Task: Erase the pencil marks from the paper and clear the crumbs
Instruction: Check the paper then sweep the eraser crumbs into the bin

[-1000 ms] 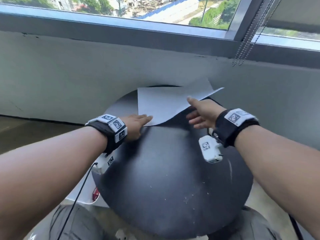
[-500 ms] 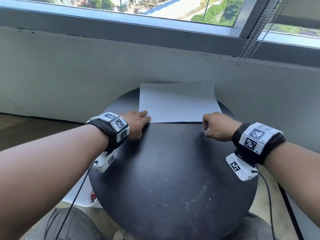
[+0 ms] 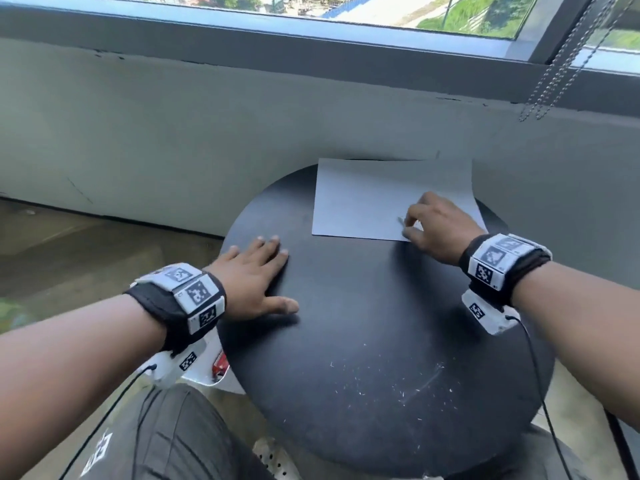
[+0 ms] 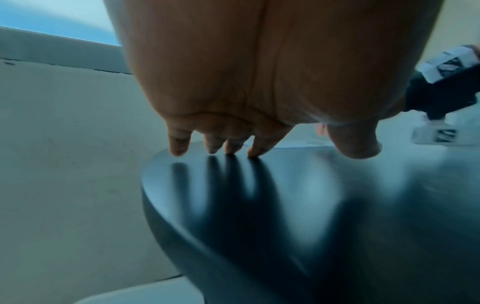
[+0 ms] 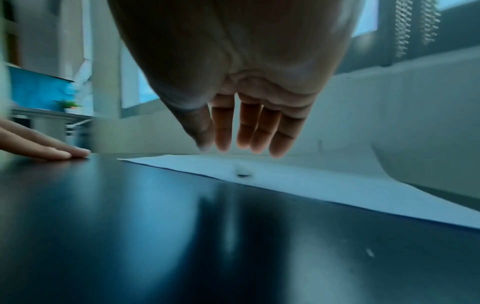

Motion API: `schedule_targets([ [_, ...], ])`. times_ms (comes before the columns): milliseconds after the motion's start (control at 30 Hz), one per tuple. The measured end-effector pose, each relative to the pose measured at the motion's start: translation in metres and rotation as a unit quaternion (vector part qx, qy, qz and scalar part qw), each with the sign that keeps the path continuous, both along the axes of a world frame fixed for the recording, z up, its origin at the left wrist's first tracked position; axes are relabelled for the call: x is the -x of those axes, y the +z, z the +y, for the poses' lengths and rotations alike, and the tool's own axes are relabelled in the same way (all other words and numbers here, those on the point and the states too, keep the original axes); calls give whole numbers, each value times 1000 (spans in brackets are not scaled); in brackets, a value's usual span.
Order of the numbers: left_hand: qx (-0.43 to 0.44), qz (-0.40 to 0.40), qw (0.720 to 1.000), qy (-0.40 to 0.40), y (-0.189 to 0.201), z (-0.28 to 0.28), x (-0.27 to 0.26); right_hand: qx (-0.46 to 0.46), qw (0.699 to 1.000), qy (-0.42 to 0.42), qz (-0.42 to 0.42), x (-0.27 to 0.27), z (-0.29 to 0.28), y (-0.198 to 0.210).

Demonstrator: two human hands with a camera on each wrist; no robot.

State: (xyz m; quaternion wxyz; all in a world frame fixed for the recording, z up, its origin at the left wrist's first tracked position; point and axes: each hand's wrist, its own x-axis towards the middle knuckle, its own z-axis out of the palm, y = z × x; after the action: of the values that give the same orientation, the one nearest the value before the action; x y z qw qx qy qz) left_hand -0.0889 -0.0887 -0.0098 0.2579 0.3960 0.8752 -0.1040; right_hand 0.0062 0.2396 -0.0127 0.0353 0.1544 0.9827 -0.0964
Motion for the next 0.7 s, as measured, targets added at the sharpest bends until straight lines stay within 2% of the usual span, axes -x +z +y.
schedule_targets([
  [100, -7, -29, 1000, -11, -5, -5, -55, 7, 994, 110, -8, -22, -33, -2],
  [200, -44, -112, 991, -61, -2, 0, -109, -16, 975, 203, -88, -42, -80, -9],
  [300, -152, -213, 960, -97, 11, -3, -122, -56, 951, 258, -159, -67, -116, -12],
  [367, -253, -184, 949, -50, 9, -20, -105, -10, 926, 342, -157, -82, -130, -2],
  [433, -274, -79, 958, 40, 2, -42, -77, 73, 902, 399, -145, -83, -135, 11],
  [467, -244, -35, 965, 89, -2, -52, -66, 104, 906, 389, -128, -78, -136, 15],
  [533, -155, -21, 977, 145, -8, -62, -60, 117, 944, 303, -58, -53, -128, 18],
  [567, -122, -35, 982, 139, -10, -60, -67, 103, 961, 253, -39, -36, -122, 16],
  [633, -101, -69, 989, 86, -20, -52, -100, 71, 978, 185, -59, -3, -114, 6],
  [700, -149, -121, 981, 24, -24, -46, -138, 22, 979, 176, -99, 12, -116, -7],
])
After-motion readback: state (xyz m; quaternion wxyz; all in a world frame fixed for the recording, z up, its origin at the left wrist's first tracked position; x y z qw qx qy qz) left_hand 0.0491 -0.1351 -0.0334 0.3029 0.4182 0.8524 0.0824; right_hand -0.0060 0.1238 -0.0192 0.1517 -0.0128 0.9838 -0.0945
